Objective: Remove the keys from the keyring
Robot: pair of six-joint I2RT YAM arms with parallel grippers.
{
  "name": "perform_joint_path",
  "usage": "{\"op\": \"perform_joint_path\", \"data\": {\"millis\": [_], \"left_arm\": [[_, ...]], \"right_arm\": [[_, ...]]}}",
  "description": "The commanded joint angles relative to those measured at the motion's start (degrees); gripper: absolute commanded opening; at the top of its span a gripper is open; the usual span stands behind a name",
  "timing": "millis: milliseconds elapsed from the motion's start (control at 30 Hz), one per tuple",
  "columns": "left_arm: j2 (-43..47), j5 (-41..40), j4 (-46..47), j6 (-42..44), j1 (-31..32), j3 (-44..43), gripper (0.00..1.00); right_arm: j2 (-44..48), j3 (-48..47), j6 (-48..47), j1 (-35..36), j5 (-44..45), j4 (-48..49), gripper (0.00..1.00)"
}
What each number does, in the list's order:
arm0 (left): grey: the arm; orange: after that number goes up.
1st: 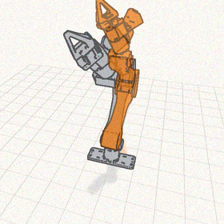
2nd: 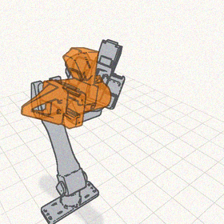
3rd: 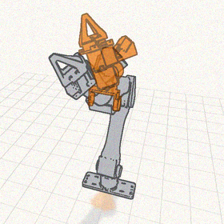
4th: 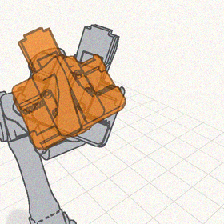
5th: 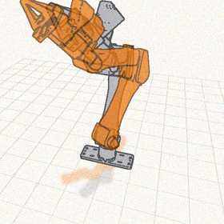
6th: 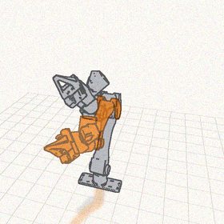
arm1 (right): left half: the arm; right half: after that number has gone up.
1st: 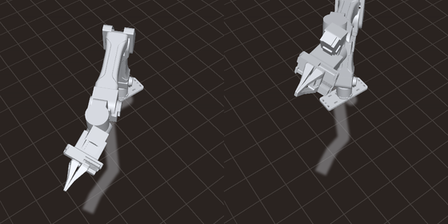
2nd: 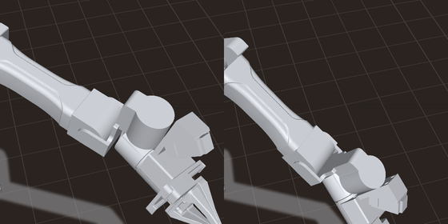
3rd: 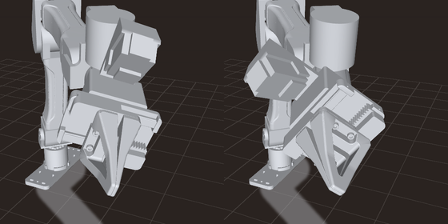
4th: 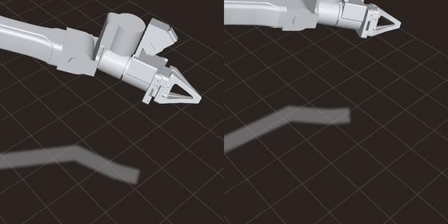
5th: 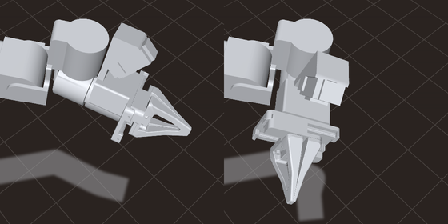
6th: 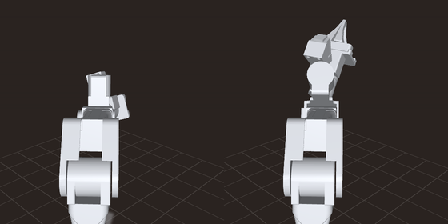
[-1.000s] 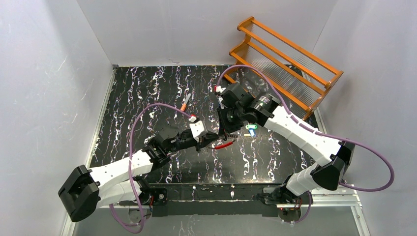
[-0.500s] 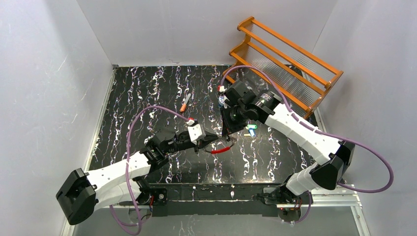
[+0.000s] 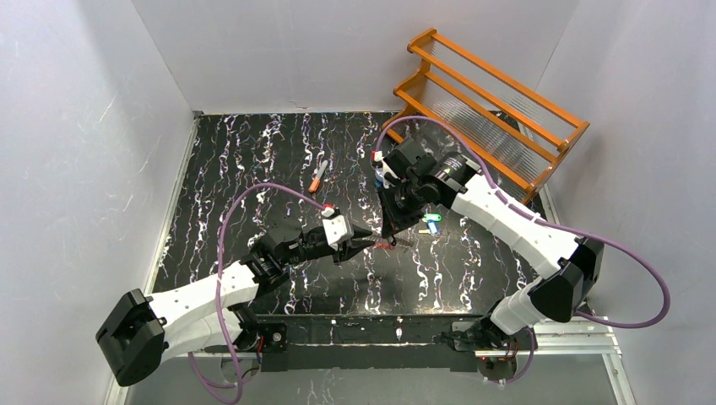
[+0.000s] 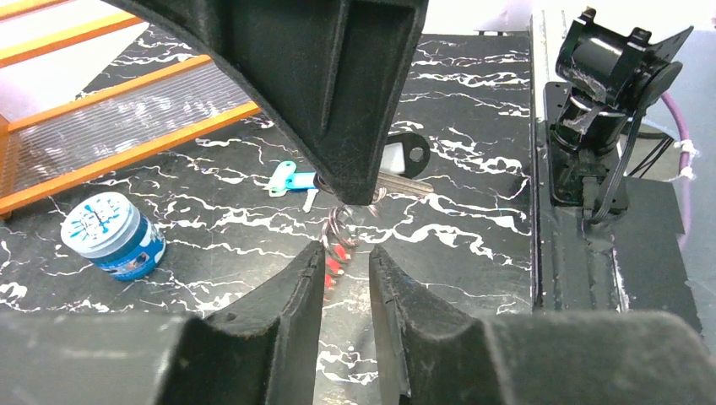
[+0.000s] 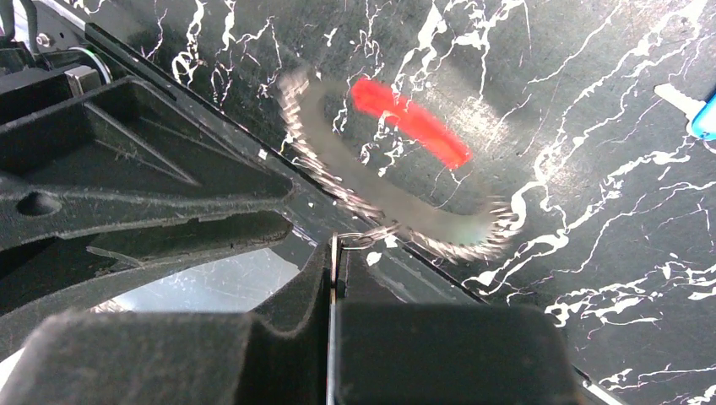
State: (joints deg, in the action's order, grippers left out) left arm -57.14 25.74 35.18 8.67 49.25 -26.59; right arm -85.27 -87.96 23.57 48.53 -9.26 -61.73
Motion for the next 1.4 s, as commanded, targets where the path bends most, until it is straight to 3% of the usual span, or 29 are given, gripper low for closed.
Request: {"op": "perform_joint_path", "data": {"millis": [0,300,767,1167,1367], "left_arm": [[0.1,-0.8,0.3,-0.7,0.1,-0.9,0.27],[-1.1,-0.4,0.1,-2.2,0.1,-1.7,0.44],[-2.7,-0.2,1.1,-4.1,0.2,-2.7,0.45],[-2.7,-2.6,1.4,-4.4,0.2,-2.4,0.30],[-2.3,-2.8,1.4,-4.1,0.2,-2.1,0.00]], "right_arm": [[0.6,-2.3,-0.9,0.0,-2.0,-0.2,0.01],[0.8,-1.4,0.7,0.5,-2.7,2.0,0.01],[-0.1,-1.2,2.7,2.3,-4.3,4.1,0.01],[-0.9,-1.1,3.2,3.8,-4.8,4.7,0.01],[-0.3,-0.9,2.7,3.8,-2.2,3.5,0.01]]}}
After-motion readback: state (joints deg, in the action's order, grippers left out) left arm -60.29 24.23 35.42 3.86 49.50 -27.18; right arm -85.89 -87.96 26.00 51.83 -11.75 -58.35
